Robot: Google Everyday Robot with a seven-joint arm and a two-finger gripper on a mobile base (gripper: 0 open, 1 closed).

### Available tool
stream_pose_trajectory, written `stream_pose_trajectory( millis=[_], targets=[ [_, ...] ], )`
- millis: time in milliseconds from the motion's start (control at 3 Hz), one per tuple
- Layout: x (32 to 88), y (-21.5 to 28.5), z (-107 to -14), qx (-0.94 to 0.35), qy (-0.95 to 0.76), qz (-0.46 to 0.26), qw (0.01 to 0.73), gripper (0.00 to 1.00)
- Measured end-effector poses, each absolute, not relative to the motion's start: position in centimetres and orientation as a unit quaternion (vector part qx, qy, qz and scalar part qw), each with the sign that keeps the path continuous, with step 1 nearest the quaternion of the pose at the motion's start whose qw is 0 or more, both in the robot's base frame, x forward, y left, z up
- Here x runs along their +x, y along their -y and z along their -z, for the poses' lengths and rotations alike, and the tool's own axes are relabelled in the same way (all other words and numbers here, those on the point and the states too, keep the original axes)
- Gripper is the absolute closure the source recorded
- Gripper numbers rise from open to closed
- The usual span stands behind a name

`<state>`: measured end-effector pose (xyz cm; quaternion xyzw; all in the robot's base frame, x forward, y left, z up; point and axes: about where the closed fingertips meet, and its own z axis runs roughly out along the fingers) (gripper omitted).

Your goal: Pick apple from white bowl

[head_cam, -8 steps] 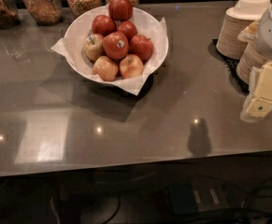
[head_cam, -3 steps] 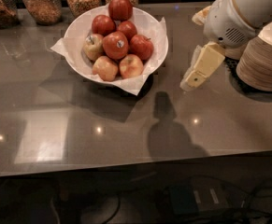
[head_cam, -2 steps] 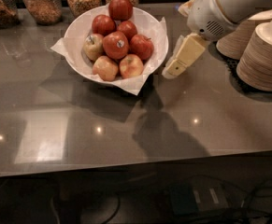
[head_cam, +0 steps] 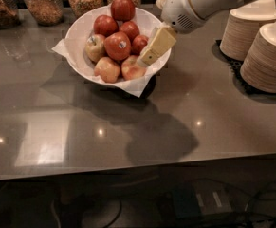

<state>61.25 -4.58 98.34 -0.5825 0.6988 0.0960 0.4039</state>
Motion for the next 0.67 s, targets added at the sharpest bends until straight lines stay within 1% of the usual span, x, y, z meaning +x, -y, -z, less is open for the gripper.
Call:
stream_pose_trajectory(
  millis=[333, 667],
  targets=[
    [62.9, 2.2, -98.0, -0.587, -0.689, -0.113, 0.41, 0.0],
    [64.2, 0.5, -97.5, -0.59, -0.685, -0.125, 0.41, 0.19]
  ],
)
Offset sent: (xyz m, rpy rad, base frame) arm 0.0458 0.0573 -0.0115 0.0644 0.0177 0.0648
